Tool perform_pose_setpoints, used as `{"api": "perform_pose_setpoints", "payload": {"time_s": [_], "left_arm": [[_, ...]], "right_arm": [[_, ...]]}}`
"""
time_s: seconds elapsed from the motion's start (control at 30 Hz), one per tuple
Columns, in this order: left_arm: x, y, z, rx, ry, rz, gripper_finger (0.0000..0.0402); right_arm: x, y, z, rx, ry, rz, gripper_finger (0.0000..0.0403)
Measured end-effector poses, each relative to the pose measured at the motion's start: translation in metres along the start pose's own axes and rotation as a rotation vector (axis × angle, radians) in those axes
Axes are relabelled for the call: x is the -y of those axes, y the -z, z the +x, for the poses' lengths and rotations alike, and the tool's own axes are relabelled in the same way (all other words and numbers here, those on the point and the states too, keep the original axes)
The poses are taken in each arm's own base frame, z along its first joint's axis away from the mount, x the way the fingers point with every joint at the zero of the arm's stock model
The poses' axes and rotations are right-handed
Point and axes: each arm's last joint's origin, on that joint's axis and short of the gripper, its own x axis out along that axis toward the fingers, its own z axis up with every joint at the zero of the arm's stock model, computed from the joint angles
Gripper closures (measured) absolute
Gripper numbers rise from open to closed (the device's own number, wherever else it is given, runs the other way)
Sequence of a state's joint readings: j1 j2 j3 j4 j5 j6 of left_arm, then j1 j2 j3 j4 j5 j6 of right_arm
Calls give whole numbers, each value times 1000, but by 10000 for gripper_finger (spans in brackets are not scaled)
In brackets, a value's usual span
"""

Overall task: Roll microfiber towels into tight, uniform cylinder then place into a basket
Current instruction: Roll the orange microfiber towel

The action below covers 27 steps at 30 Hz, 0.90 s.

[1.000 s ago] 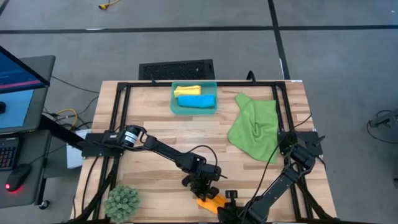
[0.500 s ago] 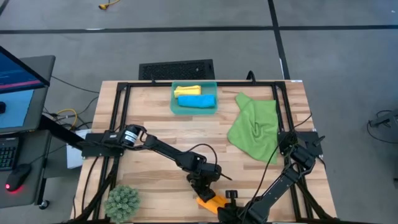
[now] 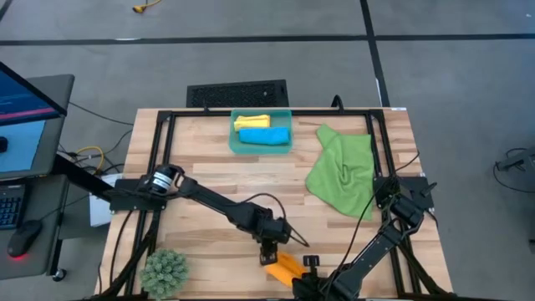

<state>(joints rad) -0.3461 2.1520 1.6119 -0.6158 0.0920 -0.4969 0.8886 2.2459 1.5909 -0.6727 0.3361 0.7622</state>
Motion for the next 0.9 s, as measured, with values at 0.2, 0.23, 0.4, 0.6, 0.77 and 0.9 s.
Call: {"api": "perform_pose_setpoints", "payload": {"time_s": [0.2,0.23,0.4,0.6,0.77,0.9], "left_arm": [[38,24,-13,56,-155,225,232],[45,29,-12,73,-176,272,232],[84,58,-13,154,-324,519,232],[113,81,-18,310,-564,676,232],[129,84,-18,335,-408,749,233],[135,79,-15,349,-281,789,233]], "right_arm": [[2,-2,1,-2,4,14,352],[3,-2,1,-2,5,22,352],[5,-5,2,-3,6,32,352],[6,-5,2,-3,6,34,352],[6,-5,2,-3,6,51,352],[6,-6,3,-2,7,60,352]]}}
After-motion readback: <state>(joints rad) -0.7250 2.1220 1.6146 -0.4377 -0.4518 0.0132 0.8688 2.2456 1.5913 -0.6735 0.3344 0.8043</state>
